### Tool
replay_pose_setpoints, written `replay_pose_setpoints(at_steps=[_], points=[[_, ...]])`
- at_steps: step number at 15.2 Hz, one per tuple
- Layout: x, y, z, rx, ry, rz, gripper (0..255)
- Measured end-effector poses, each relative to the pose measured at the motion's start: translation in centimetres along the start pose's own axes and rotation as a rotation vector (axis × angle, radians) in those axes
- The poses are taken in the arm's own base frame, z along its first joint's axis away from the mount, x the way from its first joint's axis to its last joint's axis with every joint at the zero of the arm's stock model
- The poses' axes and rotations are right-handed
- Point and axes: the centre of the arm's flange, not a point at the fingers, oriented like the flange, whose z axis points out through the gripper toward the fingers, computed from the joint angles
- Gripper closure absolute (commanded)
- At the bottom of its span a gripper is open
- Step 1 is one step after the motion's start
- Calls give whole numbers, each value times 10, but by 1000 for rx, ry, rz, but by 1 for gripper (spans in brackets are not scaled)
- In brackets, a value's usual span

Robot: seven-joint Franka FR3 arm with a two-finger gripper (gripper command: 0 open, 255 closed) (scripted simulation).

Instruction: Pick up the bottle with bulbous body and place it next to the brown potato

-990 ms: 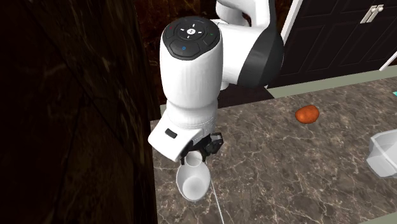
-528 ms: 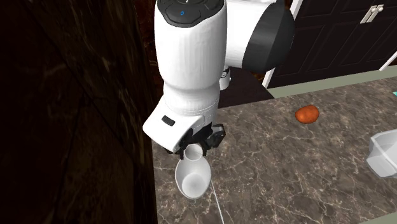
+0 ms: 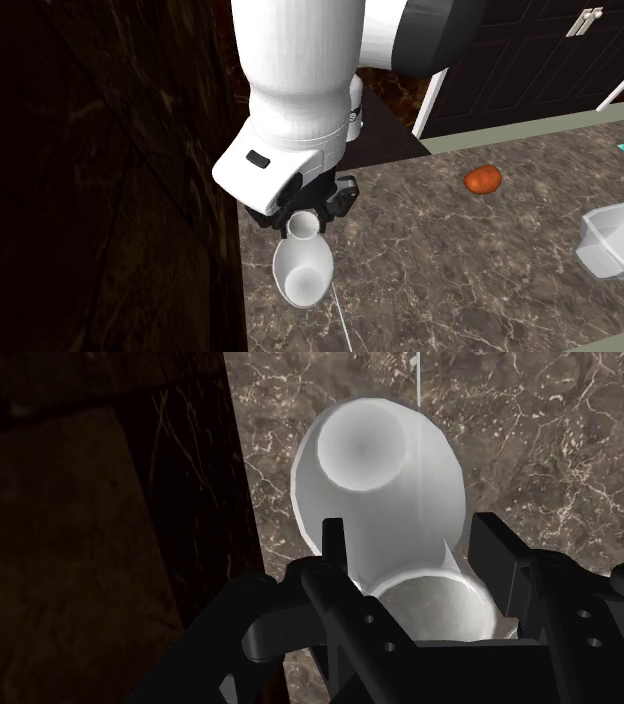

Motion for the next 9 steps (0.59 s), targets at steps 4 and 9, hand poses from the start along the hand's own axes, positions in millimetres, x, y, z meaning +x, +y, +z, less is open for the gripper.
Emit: replay_pose_setpoints(at_steps=[4,9], points=[[-4,-14,-10,0,0,0,255],[-19,-78,-14,1,-1,-1,255]])
